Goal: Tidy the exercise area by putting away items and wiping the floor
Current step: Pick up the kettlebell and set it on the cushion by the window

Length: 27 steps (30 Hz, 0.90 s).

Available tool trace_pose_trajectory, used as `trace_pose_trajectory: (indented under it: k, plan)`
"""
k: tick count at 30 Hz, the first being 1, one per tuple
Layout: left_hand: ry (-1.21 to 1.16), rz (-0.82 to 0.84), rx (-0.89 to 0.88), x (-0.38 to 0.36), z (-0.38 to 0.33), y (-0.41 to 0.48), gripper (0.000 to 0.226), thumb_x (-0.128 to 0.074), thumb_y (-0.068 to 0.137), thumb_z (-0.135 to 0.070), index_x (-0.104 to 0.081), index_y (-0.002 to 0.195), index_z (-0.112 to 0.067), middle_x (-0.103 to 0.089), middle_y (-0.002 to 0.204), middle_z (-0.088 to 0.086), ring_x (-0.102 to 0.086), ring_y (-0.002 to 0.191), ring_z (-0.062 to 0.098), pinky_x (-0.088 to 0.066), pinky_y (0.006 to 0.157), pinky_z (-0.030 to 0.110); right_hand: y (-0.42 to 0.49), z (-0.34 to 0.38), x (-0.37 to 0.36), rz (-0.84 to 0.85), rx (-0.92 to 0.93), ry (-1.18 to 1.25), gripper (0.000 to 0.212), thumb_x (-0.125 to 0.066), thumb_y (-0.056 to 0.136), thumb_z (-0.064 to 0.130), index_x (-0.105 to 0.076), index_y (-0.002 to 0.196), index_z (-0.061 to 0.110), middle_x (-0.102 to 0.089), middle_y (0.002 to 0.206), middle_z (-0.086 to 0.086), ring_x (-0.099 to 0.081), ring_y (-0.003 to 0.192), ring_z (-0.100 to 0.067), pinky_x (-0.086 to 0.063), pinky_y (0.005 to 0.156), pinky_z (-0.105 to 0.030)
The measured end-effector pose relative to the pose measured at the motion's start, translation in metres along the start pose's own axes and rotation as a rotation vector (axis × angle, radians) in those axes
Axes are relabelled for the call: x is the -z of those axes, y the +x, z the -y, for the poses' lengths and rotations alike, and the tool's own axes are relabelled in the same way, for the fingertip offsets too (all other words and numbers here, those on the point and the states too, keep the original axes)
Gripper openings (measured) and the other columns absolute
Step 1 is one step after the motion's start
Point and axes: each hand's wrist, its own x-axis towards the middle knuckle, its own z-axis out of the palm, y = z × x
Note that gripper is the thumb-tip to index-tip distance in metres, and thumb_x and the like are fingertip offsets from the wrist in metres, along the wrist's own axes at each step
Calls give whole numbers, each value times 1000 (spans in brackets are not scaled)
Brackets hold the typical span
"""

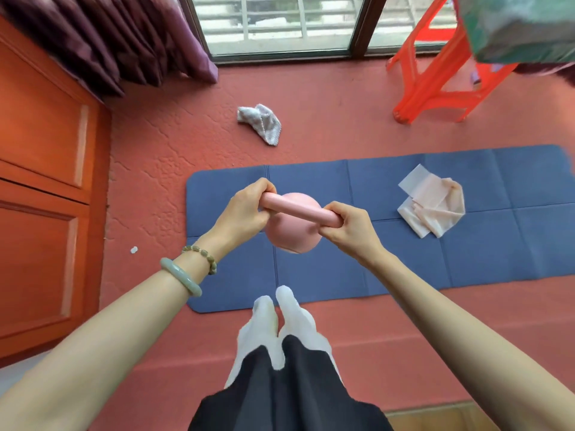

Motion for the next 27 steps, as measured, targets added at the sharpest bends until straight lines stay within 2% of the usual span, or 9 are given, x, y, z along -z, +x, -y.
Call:
trace_pose_trajectory:
  k: [6, 13, 15, 17, 19, 21, 23, 25, 27]
  plan:
    - [86, 72, -137, 79, -129, -56, 12, -66, 83, -10, -59, 91, -14, -60, 84, -7, -52, 78, 10, -38, 67, 19, -87, 103, 93, -27, 0, 20, 12, -64, 70, 4, -63, 75, 15, -55, 61, 6, -44, 52, -4, -34, 48, -13]
    - [158, 216, -374, 119, -251, -99, 21, -74, 79, -17, -58, 92, -14, -60, 84, -3, -49, 76, 8, -38, 69, 15, -190, 168, 187, -131, -1, 25, 12, -63, 73, 6, -61, 71, 18, -50, 57, 11, -44, 53, -3, -36, 52, -18]
    - [168, 262, -447, 116, -278, -104, 21, -73, 81, -18, -58, 94, -11, -59, 84, -2, -47, 74, 9, -39, 70, 22, -219, 177, 211, -185, -11, 57, 7, -66, 75, 8, -64, 75, 15, -49, 57, 13, -47, 58, 1, -38, 57, -21]
    - [153, 297, -496, 107, -305, -107, 21, -72, 82, -20, -56, 95, -13, -55, 81, -7, -47, 72, 5, -39, 69, 22, -247, 178, 233, -245, -29, 88, 7, -73, 74, 11, -66, 74, 13, -48, 60, 12, -48, 66, 7, -40, 62, -25]
    - [147, 320, -556, 92, -333, -108, 21, -71, 83, -22, -54, 94, -19, -52, 79, -14, -48, 73, 0, -37, 67, 17, -270, 171, 254, -292, -58, 119, 13, -79, 70, 19, -66, 70, 20, -48, 64, 5, -46, 67, -1, -39, 61, -27]
    - [147, 354, -621, 72, -363, -108, 21, -70, 83, -27, -52, 93, -24, -53, 79, -14, -49, 73, -2, -37, 66, 15, -292, 157, 275, -348, -96, 115, 16, -81, 68, 27, -65, 67, 27, -49, 71, -1, -43, 73, -12, -34, 58, -18]
    - [151, 403, -668, 48, -393, -104, 20, -64, 80, -35, -53, 92, -23, -58, 80, -7, -51, 74, 4, -39, 66, 16, -313, 141, 297, -418, -128, 109, 21, -81, 68, 28, -67, 76, 14, -51, 77, -4, -44, 71, -7, -35, 59, -12]
    - [169, 443, -709, 18, -425, -100, 24, -60, 79, -37, -54, 93, -19, -60, 80, -5, -52, 73, 7, -39, 66, 18, -335, 123, 320, -474, -163, 118, 32, -81, 69, 26, -64, 80, 2, -50, 70, 3, -44, 60, -3, -35, 56, -11]
    - [176, 471, -757, -11, -455, -99, 21, -60, 79, -38, -51, 90, -22, -55, 75, -11, -51, 71, 0, -37, 63, 14, -354, 102, 342, -508, -216, 120, 33, -80, 69, 30, -63, 80, 4, -50, 65, 5, -43, 57, -4, -34, 53, -15]
